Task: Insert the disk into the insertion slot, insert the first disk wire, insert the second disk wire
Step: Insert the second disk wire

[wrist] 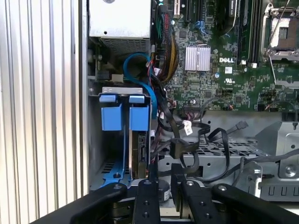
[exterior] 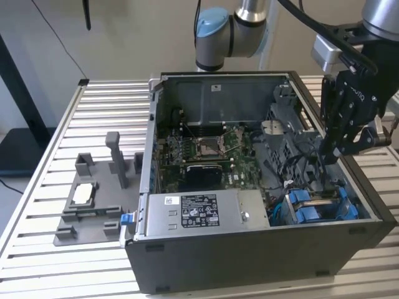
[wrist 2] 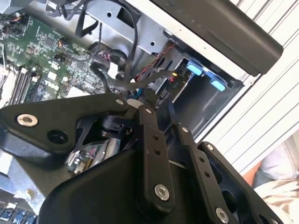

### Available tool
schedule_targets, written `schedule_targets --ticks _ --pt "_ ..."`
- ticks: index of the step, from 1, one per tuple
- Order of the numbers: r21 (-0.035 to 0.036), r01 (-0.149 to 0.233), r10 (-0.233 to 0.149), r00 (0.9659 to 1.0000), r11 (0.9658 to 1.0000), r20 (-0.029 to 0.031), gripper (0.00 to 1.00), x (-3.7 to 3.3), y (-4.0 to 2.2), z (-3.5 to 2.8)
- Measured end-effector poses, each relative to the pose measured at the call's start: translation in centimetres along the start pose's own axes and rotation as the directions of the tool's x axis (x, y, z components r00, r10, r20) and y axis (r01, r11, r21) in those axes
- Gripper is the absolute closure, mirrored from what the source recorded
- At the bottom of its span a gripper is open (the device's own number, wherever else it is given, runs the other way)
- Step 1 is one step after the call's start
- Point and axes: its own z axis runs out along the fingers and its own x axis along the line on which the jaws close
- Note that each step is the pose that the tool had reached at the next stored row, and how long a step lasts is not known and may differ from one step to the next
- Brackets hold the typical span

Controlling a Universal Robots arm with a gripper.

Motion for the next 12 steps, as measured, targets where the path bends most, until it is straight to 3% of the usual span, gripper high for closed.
schedule_targets --ticks 12 --pt "-0.0316 -0.001 0.002 1.0 0.9995 0.0042 0.74 -0.68 0.8 0.04"
